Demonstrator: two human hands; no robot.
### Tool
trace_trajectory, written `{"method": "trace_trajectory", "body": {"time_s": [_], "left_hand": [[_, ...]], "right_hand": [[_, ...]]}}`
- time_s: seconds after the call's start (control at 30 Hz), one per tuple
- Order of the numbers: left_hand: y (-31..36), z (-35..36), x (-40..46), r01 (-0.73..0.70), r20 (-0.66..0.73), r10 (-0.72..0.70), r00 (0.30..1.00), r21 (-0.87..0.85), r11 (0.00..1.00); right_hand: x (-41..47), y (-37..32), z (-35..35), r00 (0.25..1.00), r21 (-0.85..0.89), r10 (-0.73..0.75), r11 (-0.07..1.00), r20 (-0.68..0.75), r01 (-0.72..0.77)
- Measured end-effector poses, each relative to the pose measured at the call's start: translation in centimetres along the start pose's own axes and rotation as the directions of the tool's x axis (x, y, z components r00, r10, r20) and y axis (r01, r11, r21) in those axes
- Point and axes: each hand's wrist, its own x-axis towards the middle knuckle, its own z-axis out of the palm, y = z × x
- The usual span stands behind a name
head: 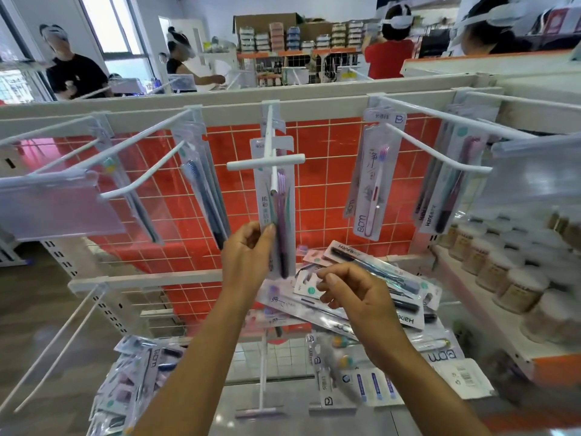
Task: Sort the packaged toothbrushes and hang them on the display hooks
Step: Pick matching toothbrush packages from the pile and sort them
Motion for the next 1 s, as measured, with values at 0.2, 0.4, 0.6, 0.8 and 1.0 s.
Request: {"method": "trace_trajectory", "body": {"time_s": [0.2, 0.4, 0.6, 0.8, 1.0], "left_hand": [[0.0, 1.7, 5.2, 0.084, 0.013, -0.084, 0.996, 0.003, 0.996], [-0.3, 2.3, 7.2, 0.110, 0.009, -0.111, 0.994, 0.037, 0.993], [-1.2, 2.3, 7.4, 0.107, -0.009, -0.107, 0.994, 0.094, 0.990], [-3.9, 1.4, 3.8, 0.176, -0.089, -0.161, 0.983, 0.203, 0.963], [-6.9, 2.0, -1.6, 0.154, -0.031, -0.152, 0.988, 0.325, 0.933]], "right_hand": [[0.3, 1.3, -1.1, 0.998, -0.056, 0.062, 0.997, 0.012, -0.061], [0.8, 2.3, -2.4, 0.997, -0.133, 0.073, 0.988, -0.022, -0.075], [1.1, 3.9, -3.5, 0.989, -0.158, 0.140, 0.977, -0.044, -0.146], [1.1, 5.2, -4.2, 0.987, -0.240, 0.155, 0.958, -0.034, -0.159], [1.0, 7.6, -4.7, 0.974, -0.514, 0.228, 0.833, -0.014, -0.202]]}}
